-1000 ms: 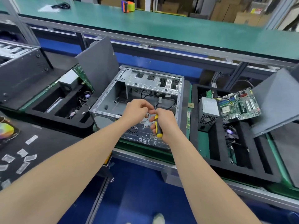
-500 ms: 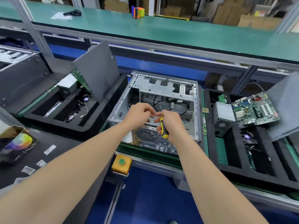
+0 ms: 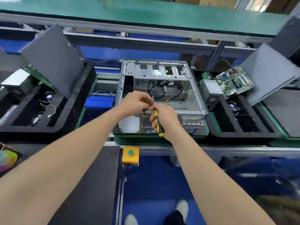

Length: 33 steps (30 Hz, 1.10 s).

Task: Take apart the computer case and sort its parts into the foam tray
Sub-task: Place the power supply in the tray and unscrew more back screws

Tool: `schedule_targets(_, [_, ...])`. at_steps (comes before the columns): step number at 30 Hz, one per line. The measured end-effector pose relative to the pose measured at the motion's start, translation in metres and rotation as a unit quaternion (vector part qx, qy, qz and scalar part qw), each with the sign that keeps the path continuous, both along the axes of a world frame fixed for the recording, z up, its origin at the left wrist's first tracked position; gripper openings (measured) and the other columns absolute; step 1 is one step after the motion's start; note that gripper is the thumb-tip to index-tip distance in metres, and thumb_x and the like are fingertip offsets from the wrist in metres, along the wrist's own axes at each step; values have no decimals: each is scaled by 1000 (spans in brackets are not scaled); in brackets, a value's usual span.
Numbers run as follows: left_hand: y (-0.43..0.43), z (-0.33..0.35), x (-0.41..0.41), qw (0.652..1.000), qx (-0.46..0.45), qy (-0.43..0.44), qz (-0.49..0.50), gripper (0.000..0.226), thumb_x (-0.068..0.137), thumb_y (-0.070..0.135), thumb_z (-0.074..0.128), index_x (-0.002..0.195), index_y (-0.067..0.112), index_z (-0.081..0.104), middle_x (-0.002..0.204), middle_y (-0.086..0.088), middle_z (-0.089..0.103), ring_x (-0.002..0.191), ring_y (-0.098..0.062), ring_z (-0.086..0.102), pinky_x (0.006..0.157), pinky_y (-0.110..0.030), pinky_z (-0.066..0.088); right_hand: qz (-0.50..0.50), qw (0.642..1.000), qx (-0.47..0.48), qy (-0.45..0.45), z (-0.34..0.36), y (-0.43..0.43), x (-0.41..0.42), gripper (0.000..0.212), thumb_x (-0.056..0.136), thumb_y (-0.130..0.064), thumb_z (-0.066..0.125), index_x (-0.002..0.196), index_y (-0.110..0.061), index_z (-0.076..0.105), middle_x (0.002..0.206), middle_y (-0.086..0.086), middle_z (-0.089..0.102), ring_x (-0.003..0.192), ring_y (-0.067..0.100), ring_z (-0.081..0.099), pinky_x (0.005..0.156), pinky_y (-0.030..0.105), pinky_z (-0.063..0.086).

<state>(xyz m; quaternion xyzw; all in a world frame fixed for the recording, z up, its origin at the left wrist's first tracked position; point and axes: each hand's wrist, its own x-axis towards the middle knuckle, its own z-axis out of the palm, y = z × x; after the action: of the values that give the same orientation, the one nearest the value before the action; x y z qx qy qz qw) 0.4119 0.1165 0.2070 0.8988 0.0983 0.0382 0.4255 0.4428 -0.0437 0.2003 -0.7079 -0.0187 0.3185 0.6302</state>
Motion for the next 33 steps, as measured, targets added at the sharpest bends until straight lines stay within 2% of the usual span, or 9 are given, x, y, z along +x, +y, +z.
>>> schedule_targets(3, [4, 0, -11, 1000, -6, 0, -31, 30, 83, 4, 63, 94, 28, 75, 89, 11, 76, 87, -10, 72, 72, -35, 62, 8, 1000, 5, 5, -6, -3, -16, 19, 96, -23, 50, 94, -11, 64, 57, 6, 59, 39, 22, 49, 39, 27, 40])
schedule_targets(5, [4, -1, -18, 998, -1, -10, -61, 37, 83, 1, 63, 108, 25, 74, 101, 11, 76, 96, -3, 71, 80, -25, 61, 17, 1000, 6, 9, -11, -4, -23, 19, 93, -23, 50, 96, -11, 64, 58, 7, 59, 39, 23, 48, 39, 27, 40])
schedule_targets(8, [2, -2, -27, 994, 65, -23, -85, 42, 84, 3, 68, 119, 26, 69, 111, 13, 73, 104, 2, 65, 88, -14, 51, 37, 999, -4, 12, -21, -7, -32, 24, 90, -26, 51, 101, -11, 66, 60, 7, 59, 39, 24, 48, 41, 27, 39])
schedule_targets(11, [-1, -9, -35, 992, 105, -48, -51, 45, 83, 6, 73, 123, 25, 66, 113, 14, 70, 102, 0, 62, 86, -11, 47, 61, 998, -19, 17, -30, -9, -39, 24, 91, -30, 52, 98, -14, 69, 56, 5, 58, 38, 23, 48, 42, 28, 39])
schedule_targets(16, [-13, -18, -43, 990, 111, -85, 12, 47, 82, 7, 77, 126, 19, 65, 114, 7, 71, 102, -5, 62, 94, -21, 50, 69, 997, -13, 18, -38, -13, -47, 30, 89, -33, 48, 108, -22, 69, 56, 3, 57, 38, 21, 47, 44, 28, 37])
schedule_targets(18, [-15, -20, -44, 990, 104, -92, 30, 46, 83, 5, 77, 126, 18, 65, 113, 6, 71, 105, -4, 62, 96, -17, 49, 73, 997, -10, 19, -38, -14, -49, 28, 93, -32, 46, 108, -21, 67, 56, 3, 57, 38, 21, 47, 42, 25, 39])
schedule_targets(23, [-15, -25, -47, 988, 115, -101, 36, 44, 84, 5, 77, 125, 18, 66, 118, 8, 71, 106, 1, 60, 87, 1, 40, 72, 997, -13, 19, -36, -14, -49, 26, 98, -30, 45, 107, -21, 68, 58, 3, 58, 40, 21, 48, 42, 25, 41])
schedule_targets(27, [-13, -25, -47, 987, 119, -102, 33, 44, 84, 5, 76, 124, 19, 67, 116, 9, 71, 105, 2, 60, 88, -1, 41, 71, 997, -7, 9, -36, -11, -48, 26, 99, -30, 45, 106, -22, 69, 60, 4, 60, 41, 21, 49, 42, 26, 42])
schedule_targets(33, [-13, -26, -46, 987, 116, -102, 37, 43, 84, 7, 75, 124, 21, 67, 116, 11, 71, 105, 0, 62, 94, -14, 47, 69, 998, -5, 7, -36, -12, -48, 25, 101, -28, 45, 106, -21, 69, 61, 6, 59, 40, 22, 49, 42, 25, 41])
